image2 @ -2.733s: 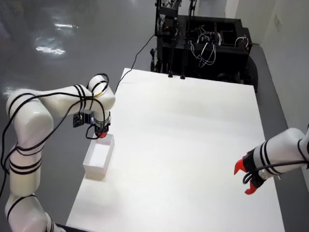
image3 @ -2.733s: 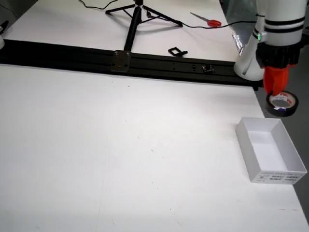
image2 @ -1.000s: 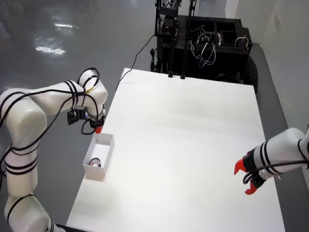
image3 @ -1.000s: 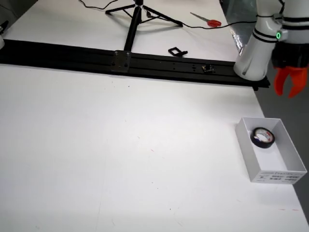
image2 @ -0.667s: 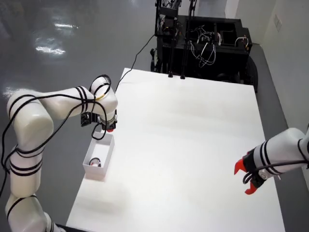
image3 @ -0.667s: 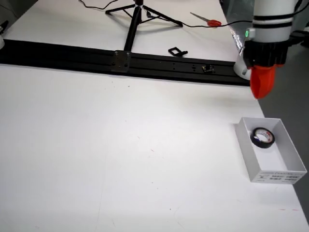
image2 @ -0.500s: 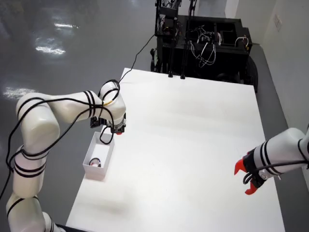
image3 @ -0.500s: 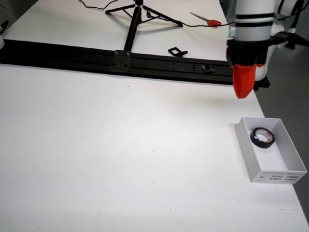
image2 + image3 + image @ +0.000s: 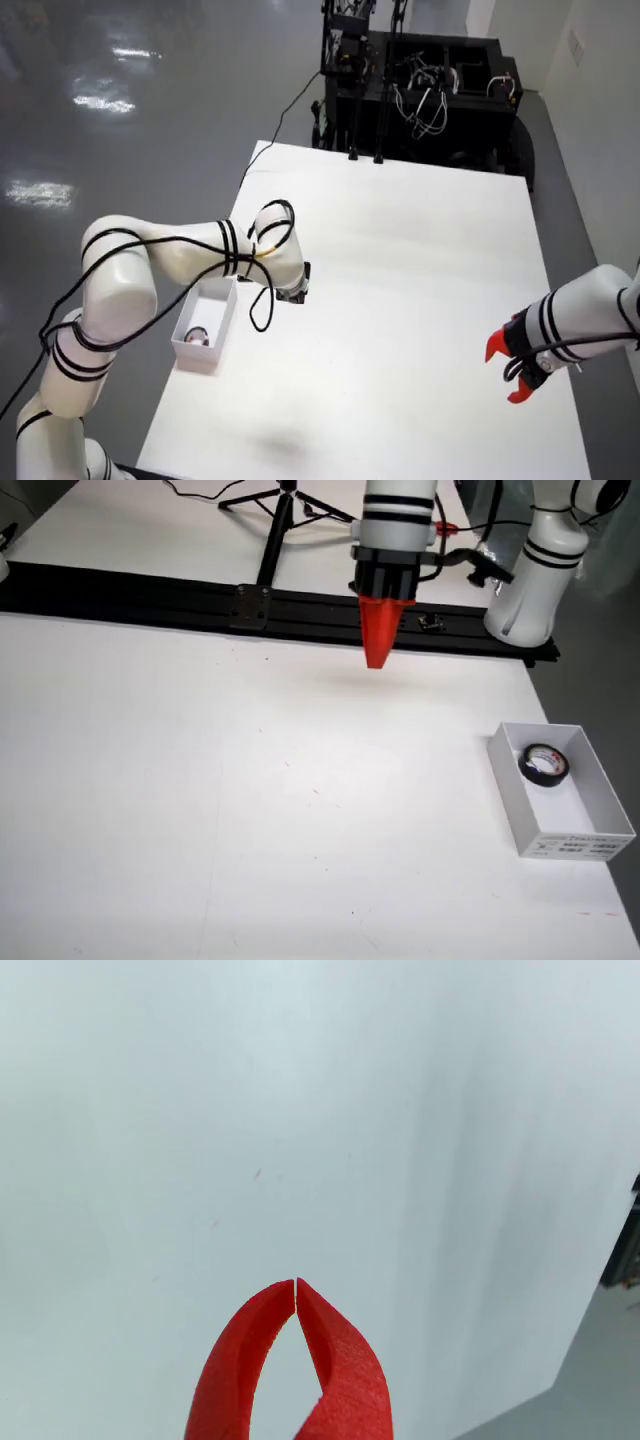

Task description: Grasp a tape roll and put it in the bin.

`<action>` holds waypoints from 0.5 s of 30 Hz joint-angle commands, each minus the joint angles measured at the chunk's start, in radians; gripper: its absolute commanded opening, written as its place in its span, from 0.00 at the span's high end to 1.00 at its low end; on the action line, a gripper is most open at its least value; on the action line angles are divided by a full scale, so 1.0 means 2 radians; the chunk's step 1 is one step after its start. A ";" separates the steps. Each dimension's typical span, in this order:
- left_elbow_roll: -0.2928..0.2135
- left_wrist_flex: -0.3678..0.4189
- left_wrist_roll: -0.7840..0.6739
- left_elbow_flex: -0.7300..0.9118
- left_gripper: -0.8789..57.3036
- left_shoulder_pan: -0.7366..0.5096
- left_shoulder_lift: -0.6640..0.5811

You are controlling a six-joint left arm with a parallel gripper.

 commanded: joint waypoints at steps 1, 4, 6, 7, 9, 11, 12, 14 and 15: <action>-0.016 0.003 0.039 -0.104 0.99 -0.081 0.056; -0.017 0.008 0.045 -0.114 0.99 -0.083 0.049; -0.017 0.010 0.049 -0.116 0.99 -0.084 0.040; -0.017 0.011 0.050 -0.116 0.99 -0.084 0.035; -0.017 0.012 0.054 -0.116 0.99 -0.085 0.028; -0.017 0.013 0.056 -0.116 0.99 -0.085 0.024; -0.017 0.014 0.056 -0.116 0.99 -0.085 0.022; -0.017 0.014 0.057 -0.116 0.99 -0.085 0.016; -0.017 0.014 0.057 -0.116 0.99 -0.086 0.014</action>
